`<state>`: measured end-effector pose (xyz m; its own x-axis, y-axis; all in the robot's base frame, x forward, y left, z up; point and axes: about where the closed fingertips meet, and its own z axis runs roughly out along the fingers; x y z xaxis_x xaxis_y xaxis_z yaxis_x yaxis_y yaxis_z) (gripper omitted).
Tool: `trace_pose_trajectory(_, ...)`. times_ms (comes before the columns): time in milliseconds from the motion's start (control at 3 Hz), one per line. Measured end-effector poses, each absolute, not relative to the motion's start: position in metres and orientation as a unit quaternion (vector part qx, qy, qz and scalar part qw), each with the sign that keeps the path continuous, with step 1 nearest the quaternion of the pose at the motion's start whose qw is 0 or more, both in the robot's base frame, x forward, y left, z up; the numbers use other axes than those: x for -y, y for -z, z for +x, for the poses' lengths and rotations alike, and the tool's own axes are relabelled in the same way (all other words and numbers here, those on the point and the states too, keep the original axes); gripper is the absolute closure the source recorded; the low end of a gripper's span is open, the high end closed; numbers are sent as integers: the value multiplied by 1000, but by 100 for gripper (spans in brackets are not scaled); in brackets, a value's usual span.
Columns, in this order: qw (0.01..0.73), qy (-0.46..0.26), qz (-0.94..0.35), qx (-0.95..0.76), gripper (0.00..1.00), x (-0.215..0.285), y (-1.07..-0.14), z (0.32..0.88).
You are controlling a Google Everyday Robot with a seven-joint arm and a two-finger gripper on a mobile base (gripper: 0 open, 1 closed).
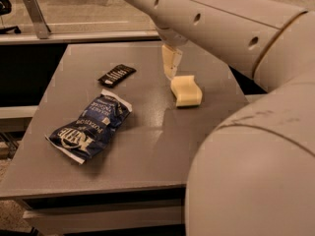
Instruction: Pick sponge
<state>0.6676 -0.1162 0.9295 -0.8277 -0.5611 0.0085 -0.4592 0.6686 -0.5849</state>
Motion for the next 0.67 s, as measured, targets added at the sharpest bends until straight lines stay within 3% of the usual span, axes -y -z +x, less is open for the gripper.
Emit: trace_pose_trajectory(667,61,270,-200,-940,0,144,-919,678)
